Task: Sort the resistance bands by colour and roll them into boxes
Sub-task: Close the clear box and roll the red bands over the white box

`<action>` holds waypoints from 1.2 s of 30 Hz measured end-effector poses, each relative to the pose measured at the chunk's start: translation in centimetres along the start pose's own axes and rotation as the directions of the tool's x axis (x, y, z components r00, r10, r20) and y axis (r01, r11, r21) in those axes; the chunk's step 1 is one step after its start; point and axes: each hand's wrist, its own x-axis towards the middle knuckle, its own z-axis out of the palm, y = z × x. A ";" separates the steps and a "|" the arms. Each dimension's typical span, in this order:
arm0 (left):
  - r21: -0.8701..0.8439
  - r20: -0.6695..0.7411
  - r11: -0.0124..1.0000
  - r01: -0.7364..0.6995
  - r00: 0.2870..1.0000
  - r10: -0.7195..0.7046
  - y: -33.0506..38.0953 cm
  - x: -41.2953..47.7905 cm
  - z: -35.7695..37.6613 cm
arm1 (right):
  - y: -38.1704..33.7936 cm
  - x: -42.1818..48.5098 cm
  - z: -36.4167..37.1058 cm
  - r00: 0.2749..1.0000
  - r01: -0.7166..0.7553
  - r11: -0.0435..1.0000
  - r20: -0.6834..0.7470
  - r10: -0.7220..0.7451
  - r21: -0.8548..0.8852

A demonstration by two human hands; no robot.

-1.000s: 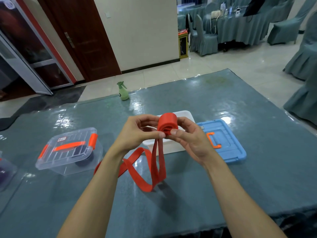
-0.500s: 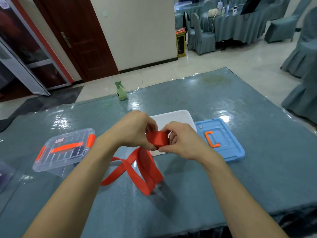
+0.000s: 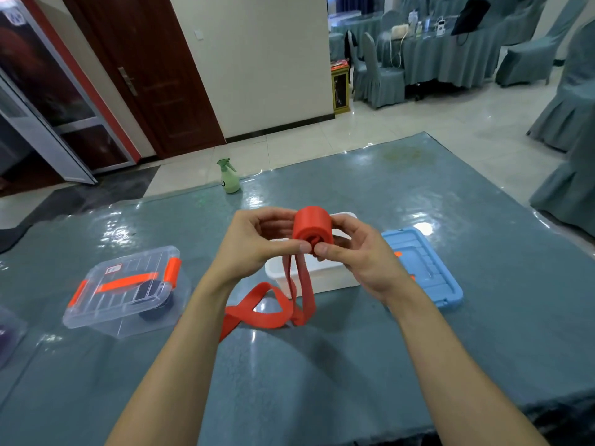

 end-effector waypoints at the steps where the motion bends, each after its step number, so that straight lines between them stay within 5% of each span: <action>1: 0.107 0.004 0.994 -0.016 1.000 0.016 0.2 0.0 -0.3 | 0.1 -0.1 -0.2 0.999 -0.025 0.998 0.028 0.027 -0.065; 3: 0.367 0.069 0.928 -0.058 0.997 0.034 0.7 0.1 -0.7 | -0.2 -0.2 -0.7 0.997 -0.041 0.958 0.055 0.059 -0.284; 6: 0.708 0.228 0.686 -0.166 0.974 0.000 1.9 0.3 -0.4 | -0.4 0.0 -0.7 0.999 0.034 0.754 0.035 -0.014 -0.656; 9: 0.814 0.298 0.531 -0.234 0.954 -0.036 2.6 0.8 0.2 | -0.1 0.2 0.3 0.998 0.047 0.696 0.054 -0.012 -0.717; 12: 0.709 0.264 0.693 -0.131 0.961 -0.088 2.2 0.8 -0.8 | 0.2 0.0 0.5 0.995 0.096 0.759 0.044 -0.088 -0.644; 16: 0.337 0.201 0.942 0.000 0.977 -0.072 0.7 -0.1 -2.2 | -0.3 -0.3 -0.6 0.990 0.076 0.934 -0.089 -0.113 -0.350; 20: -0.015 0.049 0.998 0.056 0.997 -0.056 -0.6 -0.5 -0.7 | -0.6 -0.1 -0.5 0.990 0.082 0.994 -0.106 -0.090 -0.074; 23: -0.008 0.040 0.999 0.050 0.998 -0.050 -0.7 -0.1 -0.5 | 0.6 -0.3 -0.1 1.000 0.016 0.998 -0.009 -0.016 0.059; 25: 0.180 0.055 0.983 0.027 0.998 -0.038 -0.5 0.0 -1.1 | 1.2 -0.4 -0.6 0.995 -0.062 0.997 0.072 0.066 -0.054; 29: 0.699 0.217 0.709 -0.094 0.972 -0.085 0.9 0.2 -0.9 | 0.9 -0.5 -0.8 0.995 -0.053 0.766 0.034 0.097 -0.641; 32: 0.886 0.282 0.426 -0.185 0.943 -0.178 2.3 0.6 0.0 | 1.0 -0.1 0.5 0.994 0.018 0.667 0.084 0.068 -0.745; 36: 0.914 0.313 0.325 -0.243 0.932 -0.183 3.0 1.1 0.2 | 1.1 0.0 1.9 0.991 0.060 0.608 0.121 0.059 -0.791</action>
